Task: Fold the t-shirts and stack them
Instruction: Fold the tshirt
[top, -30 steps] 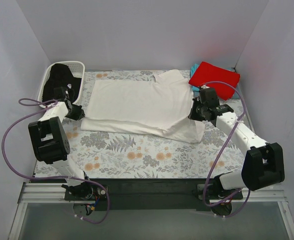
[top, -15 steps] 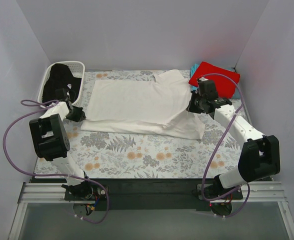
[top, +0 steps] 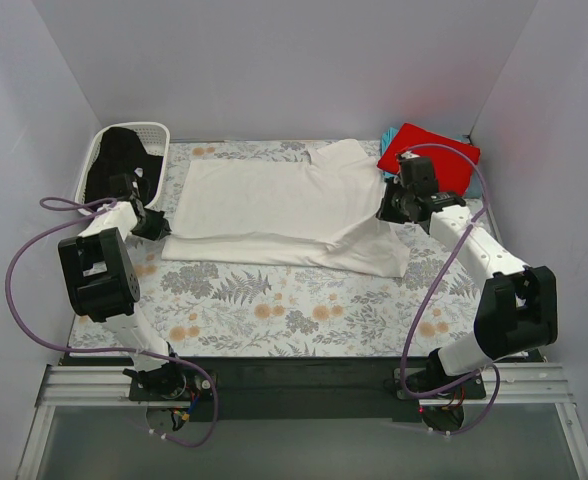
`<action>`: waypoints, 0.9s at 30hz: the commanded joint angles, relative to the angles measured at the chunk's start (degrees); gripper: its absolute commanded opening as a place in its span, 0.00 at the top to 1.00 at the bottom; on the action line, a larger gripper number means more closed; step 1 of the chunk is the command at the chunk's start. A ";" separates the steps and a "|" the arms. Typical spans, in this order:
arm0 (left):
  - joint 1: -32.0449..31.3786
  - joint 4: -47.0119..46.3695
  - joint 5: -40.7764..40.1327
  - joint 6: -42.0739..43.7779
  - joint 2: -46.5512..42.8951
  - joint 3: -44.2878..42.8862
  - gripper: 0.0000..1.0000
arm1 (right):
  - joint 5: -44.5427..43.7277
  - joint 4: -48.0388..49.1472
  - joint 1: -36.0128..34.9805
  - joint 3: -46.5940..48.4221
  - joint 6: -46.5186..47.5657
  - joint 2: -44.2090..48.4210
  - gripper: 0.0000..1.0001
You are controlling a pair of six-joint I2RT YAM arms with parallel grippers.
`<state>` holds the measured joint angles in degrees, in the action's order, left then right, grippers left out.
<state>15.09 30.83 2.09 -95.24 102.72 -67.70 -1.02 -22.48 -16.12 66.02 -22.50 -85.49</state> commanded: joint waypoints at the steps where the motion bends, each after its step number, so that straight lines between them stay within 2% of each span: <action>1: 0.11 -0.51 -0.86 -0.56 -1.47 -1.91 1.00 | 0.40 1.12 0.74 3.06 0.88 -0.20 0.99; 27: 0.11 -4.11 2.40 0.06 2.49 -2.87 1.00 | 2.69 3.14 2.32 5.08 1.67 -6.88 0.99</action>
<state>15.11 28.08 4.03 -95.59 105.06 -68.95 0.91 -21.93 -14.35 68.34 -22.02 -91.74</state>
